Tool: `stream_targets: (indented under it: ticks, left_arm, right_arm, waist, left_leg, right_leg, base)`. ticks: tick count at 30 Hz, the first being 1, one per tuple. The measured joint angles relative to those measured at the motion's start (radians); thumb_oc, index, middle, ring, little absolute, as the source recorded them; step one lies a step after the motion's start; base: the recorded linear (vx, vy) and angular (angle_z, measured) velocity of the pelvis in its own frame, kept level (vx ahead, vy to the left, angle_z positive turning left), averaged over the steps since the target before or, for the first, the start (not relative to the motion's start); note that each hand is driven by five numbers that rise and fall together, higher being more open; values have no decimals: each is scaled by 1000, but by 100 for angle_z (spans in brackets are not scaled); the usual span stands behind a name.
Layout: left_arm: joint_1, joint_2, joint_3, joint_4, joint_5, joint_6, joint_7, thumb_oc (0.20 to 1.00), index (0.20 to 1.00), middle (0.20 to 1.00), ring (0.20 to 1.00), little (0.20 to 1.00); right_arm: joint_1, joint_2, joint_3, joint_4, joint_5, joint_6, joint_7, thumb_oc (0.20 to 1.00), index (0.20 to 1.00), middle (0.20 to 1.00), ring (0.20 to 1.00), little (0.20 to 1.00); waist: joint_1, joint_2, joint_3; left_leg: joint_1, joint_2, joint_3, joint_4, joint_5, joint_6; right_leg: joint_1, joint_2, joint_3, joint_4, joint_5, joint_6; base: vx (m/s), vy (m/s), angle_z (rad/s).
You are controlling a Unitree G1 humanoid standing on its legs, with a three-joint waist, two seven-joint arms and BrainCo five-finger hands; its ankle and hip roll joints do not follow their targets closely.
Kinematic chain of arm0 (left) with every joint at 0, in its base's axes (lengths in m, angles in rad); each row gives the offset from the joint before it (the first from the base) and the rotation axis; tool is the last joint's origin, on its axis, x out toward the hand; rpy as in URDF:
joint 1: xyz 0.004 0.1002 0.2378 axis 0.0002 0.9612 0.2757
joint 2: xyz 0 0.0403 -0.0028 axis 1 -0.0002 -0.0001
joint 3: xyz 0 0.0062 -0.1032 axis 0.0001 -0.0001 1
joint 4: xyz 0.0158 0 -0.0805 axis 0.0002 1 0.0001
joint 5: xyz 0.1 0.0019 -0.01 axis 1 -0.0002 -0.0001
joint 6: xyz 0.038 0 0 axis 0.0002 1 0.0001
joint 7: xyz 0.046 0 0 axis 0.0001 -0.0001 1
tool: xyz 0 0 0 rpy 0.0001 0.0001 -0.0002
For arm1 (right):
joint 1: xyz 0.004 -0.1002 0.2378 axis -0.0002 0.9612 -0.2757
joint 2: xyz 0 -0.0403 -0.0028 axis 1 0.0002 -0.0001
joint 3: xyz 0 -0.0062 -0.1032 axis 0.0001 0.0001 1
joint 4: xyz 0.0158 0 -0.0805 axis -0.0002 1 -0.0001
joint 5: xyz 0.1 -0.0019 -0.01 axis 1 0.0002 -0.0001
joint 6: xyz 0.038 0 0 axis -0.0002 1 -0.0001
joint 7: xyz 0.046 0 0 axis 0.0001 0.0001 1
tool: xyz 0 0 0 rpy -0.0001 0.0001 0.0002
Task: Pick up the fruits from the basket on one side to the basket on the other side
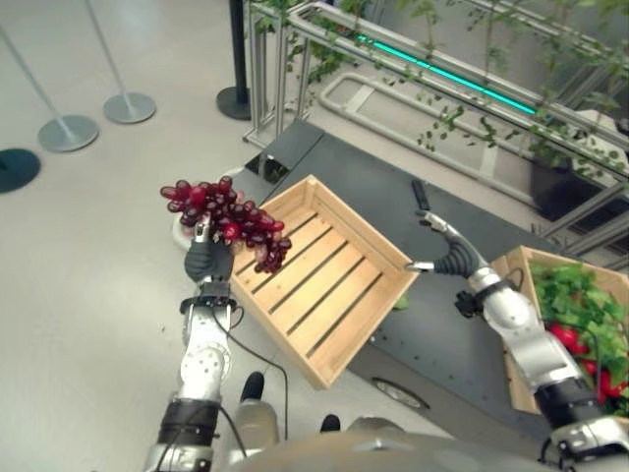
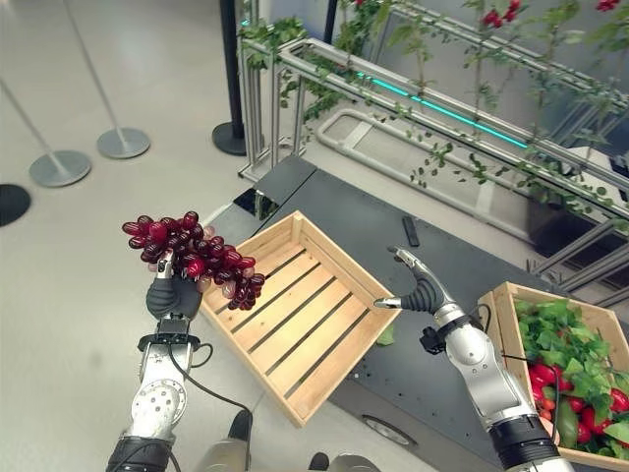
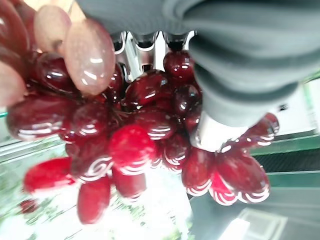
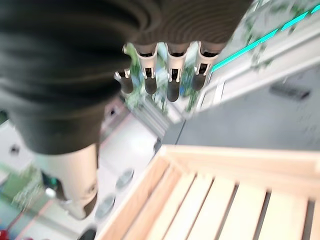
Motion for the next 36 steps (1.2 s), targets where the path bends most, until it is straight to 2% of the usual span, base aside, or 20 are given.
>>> stream_targets:
  ticks: [1,2,3,4,5,6,7,8,9,11,12,13,15,22,28,31,33,35,36]
  left_arm:
    - [-9,1,-5,0,-4,0,0,200,200,200,200,200]
    - [-17,1,-5,-2,-13,-1,0,200,200,200,200,200]
    - [-19,7,2,-2,-13,-2,0,200,200,200,200,200]
    - [-22,17,20,-1,-14,-3,1,200,200,200,200,200]
    - [-25,30,55,12,-21,-11,2,200,200,200,200,200]
    - [-33,27,58,28,-21,-11,2,200,200,200,200,200]
    - [-41,17,60,40,-21,-11,-1,200,200,200,200,200]
    - [-45,6,51,42,-21,-4,-4,200,200,200,200,200]
    - [-45,-1,45,38,-21,-3,-8,200,200,200,200,200]
    - [-70,2,25,34,-21,9,-19,200,200,200,200,200]
    - [-70,2,25,34,-21,9,-19,200,200,200,200,200]
    - [-84,16,-11,36,-21,20,-21,200,200,200,200,200]
    - [-81,30,-16,39,-20,28,-22,200,200,200,200,200]
    - [-79,52,1,31,-17,30,-22,200,200,200,200,200]
    - [-48,49,1,31,-11,32,-22,200,200,200,200,200]
    - [-47,45,0,31,-11,33,-22,200,200,200,200,200]
    - [-47,35,-3,32,-11,34,-21,200,200,200,200,200]
    - [-47,32,-3,34,-11,34,-17,200,200,200,200,200]
    - [-41,31,8,34,-11,31,-17,200,200,200,200,200]
  right_arm:
    - [-3,-12,-4,-1,0,0,-2,1000,1000,1000,1000,1000]
    - [-30,-27,-14,4,0,0,-9,1000,1000,1000,1000,1000]
    - [-44,-27,-15,4,0,0,-10,1000,1000,1000,1000,1000]
    - [-64,-24,-15,4,-1,0,-11,1000,1000,1000,1000,1000]
    - [-79,-25,-25,-4,-1,-1,-15,1000,1000,1000,1000,1000]
    - [-77,-26,-42,-9,-1,-1,-23,1000,1000,1000,1000,1000]
    - [-52,-34,-67,-16,-1,0,-37,1000,1000,1000,1000,1000]
    - [-16,-43,-96,-50,-3,0,-48,1000,1000,1000,1000,1000]
    - [-2,-45,-110,-66,-3,0,-53,1000,1000,1000,1000,1000]
    - [18,-37,-145,-82,-4,1,-72,1000,1000,1000,1000,1000]
    - [18,-37,-145,-82,-4,1,-72,1000,1000,1000,1000,1000]
    - [40,-6,-156,-79,-4,0,-75,1000,1000,1000,1000,1000]
    - [35,22,-157,-78,-5,1,-78,1000,1000,1000,1000,1000]
    - [-1,38,-142,-74,-7,1,-87,1000,1000,1000,1000,1000]
    - [-1,49,-130,-67,-26,1,-89,1000,1000,1000,1000,1000]
    - [-1,49,-123,-50,-27,1,-91,1000,1000,1000,1000,1000]
    - [2,50,-119,-25,-44,5,-93,1000,1000,1000,1000,1000]
    - [9,49,-119,-24,-49,4,-93,1000,1000,1000,1000,1000]
    - [35,49,-118,-24,-60,4,-93,1000,1000,1000,1000,1000]
  waist:
    - [-12,12,10]
    - [0,51,39]
    - [15,51,47]
    - [31,34,57]
    - [22,-1,72]
    - [2,-3,73]
    - [-32,0,70]
    - [-65,15,67]
    - [-82,19,64]
    - [-112,35,63]
    - [-112,35,63]
    - [-130,37,62]
    - [-107,31,57]
    - [-77,29,49]
    - [-77,19,-27]
    - [-82,20,-42]
    - [-81,23,-43]
    - [-89,33,-43]
    - [-92,28,-48]
  left_leg:
    - [-14,9,-13,-27,28,-5]
    - [-51,35,24,-64,39,0]
    - [-72,47,67,-58,7,-25]
    - [-97,43,116,-29,-31,-6]
    - [-116,30,261,101,-89,58]
    - [-113,37,365,168,-121,70]
    - [-55,42,454,214,-158,107]
    - [-4,87,584,241,-189,125]
    - [24,103,610,226,-198,110]
    - [62,82,648,147,-201,101]
    - [62,82,648,147,-201,101]
    - [92,66,656,85,-194,112]
    - [114,51,654,76,-207,127]
    - [114,33,656,101,-219,149]
    - [82,37,637,132,-223,151]
    - [52,37,614,157,-227,156]
    - [37,30,590,158,-219,166]
    - [27,21,543,157,-213,174]
    - [31,7,515,127,-192,171]
  right_leg:
    - [-8,2,-5,-12,1,-13]
    - [-40,17,-49,22,-3,-51]
    - [-63,10,-56,35,-11,-60]
    - [-91,-19,-72,48,-6,-73]
    - [-101,-82,-108,49,5,-73]
    - [-79,-97,-148,30,15,-64]
    - [-51,-133,-203,20,15,-49]
    - [-35,-149,-240,28,6,-32]
    - [-36,-155,-251,38,1,-24]
    - [-48,-180,-265,63,-1,-2]
    - [-48,-180,-265,63,-1,-2]
    - [-36,-199,-279,88,3,8]
    - [-22,-207,-262,93,5,13]
    - [-3,-220,-257,71,28,47]
    - [-22,-220,-256,84,34,56]
    - [-39,-225,-243,111,30,57]
    - [-49,-229,-206,139,26,59]
    - [-80,-224,-103,187,20,64]
    - [-89,-190,57,166,4,72]
  base:
    - [-243,51,157]
    - [-158,43,108]
    - [-149,4,77]
    - [-128,-21,51]
    - [-165,-46,82]
    - [-138,-9,143]
    - [-95,19,169]
    - [-55,46,150]
    - [-1,58,104]
    - [71,105,75]
    - [173,202,91]
    - [143,166,53]
    - [113,157,30]
    - [51,100,-1]
    - [44,72,3]
    - [-80,11,17]
    - [-15,-10,38]
    - [-6,-33,53]
    - [-17,-51,73]
